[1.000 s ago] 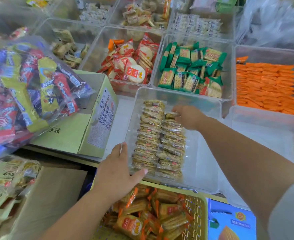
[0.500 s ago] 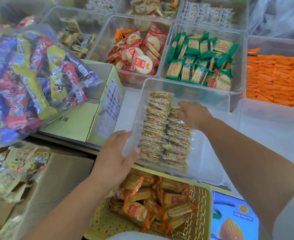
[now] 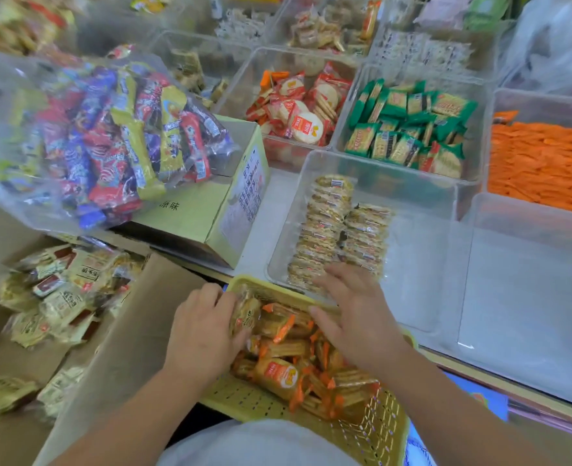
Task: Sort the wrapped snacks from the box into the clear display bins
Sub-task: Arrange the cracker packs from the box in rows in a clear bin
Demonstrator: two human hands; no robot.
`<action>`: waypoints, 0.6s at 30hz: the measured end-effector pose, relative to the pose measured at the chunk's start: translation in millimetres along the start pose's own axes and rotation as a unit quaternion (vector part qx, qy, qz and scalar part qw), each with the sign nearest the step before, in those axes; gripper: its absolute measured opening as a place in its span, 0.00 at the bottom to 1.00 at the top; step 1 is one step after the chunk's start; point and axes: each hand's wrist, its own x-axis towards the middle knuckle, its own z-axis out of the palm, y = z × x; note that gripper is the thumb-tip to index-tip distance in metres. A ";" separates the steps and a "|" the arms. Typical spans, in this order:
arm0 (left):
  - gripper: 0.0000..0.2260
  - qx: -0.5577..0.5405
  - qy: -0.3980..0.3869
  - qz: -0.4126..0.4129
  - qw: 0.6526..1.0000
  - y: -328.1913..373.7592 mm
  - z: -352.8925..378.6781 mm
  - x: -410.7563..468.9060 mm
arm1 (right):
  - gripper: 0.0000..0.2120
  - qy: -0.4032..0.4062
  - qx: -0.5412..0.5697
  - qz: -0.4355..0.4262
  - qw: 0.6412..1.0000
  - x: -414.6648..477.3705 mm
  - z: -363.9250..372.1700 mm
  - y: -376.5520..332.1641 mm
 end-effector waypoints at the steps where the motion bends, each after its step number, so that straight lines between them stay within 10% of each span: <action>1: 0.23 -0.006 0.000 -0.007 1.000 3.4 0.6 -0.1 | 0.24 -0.021 -0.026 -0.016 0.999 -5.0 5.7 -7.2; 11: 0.11 -0.167 0.034 -0.090 0.981 12.3 -3.6 -19.7 | 0.31 -0.083 -0.144 -0.035 0.985 -3.4 17.0 -14.4; 18: 0.11 -0.302 0.152 -0.154 0.928 20.3 -53.7 -27.8 | 0.24 0.024 0.124 0.001 0.992 -19.3 -5.7 -45.3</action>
